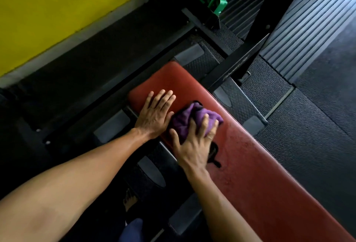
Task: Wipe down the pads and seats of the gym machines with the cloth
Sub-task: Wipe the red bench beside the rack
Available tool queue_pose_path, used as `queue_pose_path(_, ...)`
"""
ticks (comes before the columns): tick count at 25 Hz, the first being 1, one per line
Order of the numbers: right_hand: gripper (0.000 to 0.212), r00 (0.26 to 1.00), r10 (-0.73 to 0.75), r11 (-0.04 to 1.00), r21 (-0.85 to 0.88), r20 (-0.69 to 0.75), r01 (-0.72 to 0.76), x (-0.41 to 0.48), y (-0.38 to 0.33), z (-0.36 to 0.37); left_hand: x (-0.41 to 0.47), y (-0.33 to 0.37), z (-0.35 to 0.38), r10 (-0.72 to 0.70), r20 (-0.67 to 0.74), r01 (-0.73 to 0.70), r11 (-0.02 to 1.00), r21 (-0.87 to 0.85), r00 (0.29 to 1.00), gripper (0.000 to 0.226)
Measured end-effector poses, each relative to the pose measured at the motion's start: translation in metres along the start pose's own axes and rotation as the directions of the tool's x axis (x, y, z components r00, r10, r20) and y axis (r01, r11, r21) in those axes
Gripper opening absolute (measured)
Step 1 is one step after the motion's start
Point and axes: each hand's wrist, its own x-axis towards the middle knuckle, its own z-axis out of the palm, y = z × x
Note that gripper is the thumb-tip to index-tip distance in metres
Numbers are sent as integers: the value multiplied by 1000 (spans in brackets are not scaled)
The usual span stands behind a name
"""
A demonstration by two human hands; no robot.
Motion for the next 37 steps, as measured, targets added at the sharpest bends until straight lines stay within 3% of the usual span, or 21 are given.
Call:
queue_pose_path(4,48,966,-239,970,-79,-100,231,65,10,6,7,14,0,-24,-5,24,1000,-20,1000,54)
queue_pose_path(5,48,971,-216,975,-84,-106,207,77,25,-1,12,19,-1,-41,8,41,999,-24,999,53)
queue_pose_path(7,46,993,-24,999,-51,-118,18,78,60,-19,21,30,-3,-74,31,75,996,-39,997,51)
queue_pose_path(10,53,977,171,985,-10,-130,-174,37,102,-39,37,49,0,-13,65,19,997,-80,998,53)
queue_pose_path(14,50,987,-91,994,-72,-133,82,5,76,-22,51,67,10,-5,43,9,996,-94,999,53)
queue_pose_path(17,55,992,-91,995,-38,-89,88,53,74,-21,57,84,19,99,23,-95,988,-121,995,52)
queue_pose_path(20,58,1000,-3,998,-64,25,5,93,95,-35,68,97,24,68,43,-60,987,-151,997,48)
queue_pose_path(27,62,973,155,986,-90,172,-141,45,185,-93,72,104,20,36,106,-30,997,-65,994,60)
queue_pose_path(34,54,970,72,995,45,234,-85,128,90,-51,71,100,25,45,128,-43,999,-19,991,59)
queue_pose_path(37,55,954,23,999,20,298,-30,132,103,-61,74,101,24,31,119,-27,999,-37,992,58)
